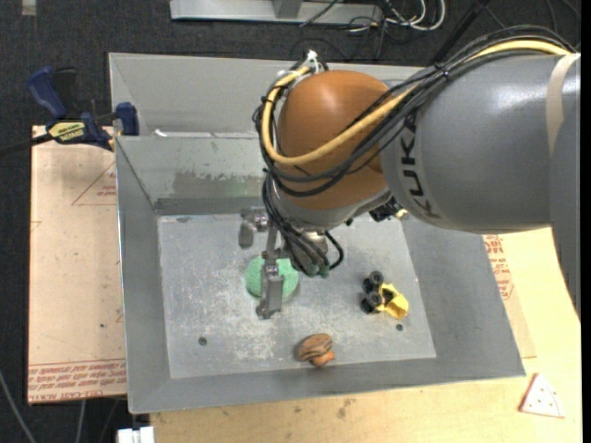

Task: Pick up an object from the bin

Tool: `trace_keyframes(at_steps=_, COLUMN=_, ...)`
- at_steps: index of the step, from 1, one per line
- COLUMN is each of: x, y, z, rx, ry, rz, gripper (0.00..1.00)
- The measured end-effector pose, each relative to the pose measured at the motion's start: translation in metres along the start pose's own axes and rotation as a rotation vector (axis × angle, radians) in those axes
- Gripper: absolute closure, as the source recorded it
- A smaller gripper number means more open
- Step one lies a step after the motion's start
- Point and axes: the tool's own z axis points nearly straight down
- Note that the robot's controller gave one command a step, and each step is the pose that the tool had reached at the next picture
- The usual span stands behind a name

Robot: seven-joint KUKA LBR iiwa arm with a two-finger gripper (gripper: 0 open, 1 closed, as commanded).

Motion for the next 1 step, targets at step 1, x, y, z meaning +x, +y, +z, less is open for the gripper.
trace_keyframes(at_steps=1, x=0.0027, y=-0.0302, z=0.0294, rx=0.003, ry=0.001, rz=0.097, gripper=0.00)
